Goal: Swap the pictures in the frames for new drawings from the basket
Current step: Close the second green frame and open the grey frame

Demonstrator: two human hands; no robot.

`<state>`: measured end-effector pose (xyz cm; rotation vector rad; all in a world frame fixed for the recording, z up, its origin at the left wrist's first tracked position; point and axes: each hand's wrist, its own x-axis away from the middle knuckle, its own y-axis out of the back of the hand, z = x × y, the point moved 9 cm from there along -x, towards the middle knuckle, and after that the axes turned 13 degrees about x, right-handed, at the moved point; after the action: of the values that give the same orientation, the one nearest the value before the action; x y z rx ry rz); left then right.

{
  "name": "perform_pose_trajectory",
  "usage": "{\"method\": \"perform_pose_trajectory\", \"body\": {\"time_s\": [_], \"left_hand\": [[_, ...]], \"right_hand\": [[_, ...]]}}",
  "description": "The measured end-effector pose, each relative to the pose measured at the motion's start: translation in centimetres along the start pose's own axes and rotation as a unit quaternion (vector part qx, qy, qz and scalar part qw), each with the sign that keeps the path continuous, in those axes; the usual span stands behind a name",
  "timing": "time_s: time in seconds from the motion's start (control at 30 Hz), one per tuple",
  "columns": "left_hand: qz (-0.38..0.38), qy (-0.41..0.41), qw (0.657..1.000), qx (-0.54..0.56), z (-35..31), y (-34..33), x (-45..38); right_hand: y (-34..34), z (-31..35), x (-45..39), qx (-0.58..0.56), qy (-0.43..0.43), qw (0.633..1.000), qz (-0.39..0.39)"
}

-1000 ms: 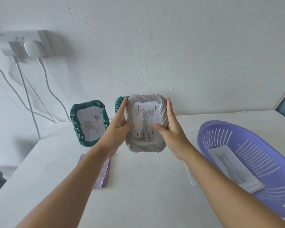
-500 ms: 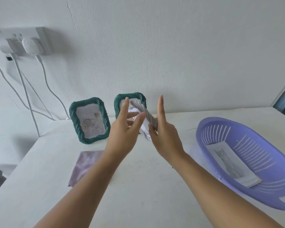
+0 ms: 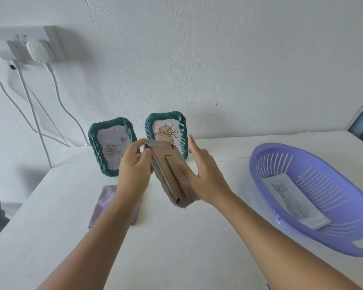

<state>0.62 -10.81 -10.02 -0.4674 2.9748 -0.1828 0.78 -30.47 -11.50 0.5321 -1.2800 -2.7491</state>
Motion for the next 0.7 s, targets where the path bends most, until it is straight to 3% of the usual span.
{"method": "perform_pose_trajectory", "body": {"time_s": [0.13,0.23,0.37,0.5,0.6,0.7], "left_hand": [[0.066,0.098,0.990,0.077,3.2,-0.3,0.4],[0.103,0.125,0.985,0.065,5.1,-0.7,0.9],[0.122,0.077,0.985,-0.095,7.7,0.2,-0.4],[0.114,0.028,0.956,-0.269,9.0,0.5,-0.9],[0.114,0.018,0.938,-0.327,9.3,0.3,-0.9],[0.130,0.010,0.926,-0.355,10.1,0.1,-1.3]], "right_hand": [[-3.0,-4.3,0.5,-0.127,-0.117,0.978,0.114],[-4.2,-5.8,1.7,-0.095,-0.143,0.974,0.149],[-4.9,-7.3,2.4,-0.035,-0.158,0.978,0.132],[-5.0,-7.5,2.6,0.052,-0.150,0.978,0.137],[-5.0,-7.3,2.2,0.174,-0.135,0.967,0.131],[-5.7,-7.8,2.3,0.219,-0.142,0.955,0.140]]}}
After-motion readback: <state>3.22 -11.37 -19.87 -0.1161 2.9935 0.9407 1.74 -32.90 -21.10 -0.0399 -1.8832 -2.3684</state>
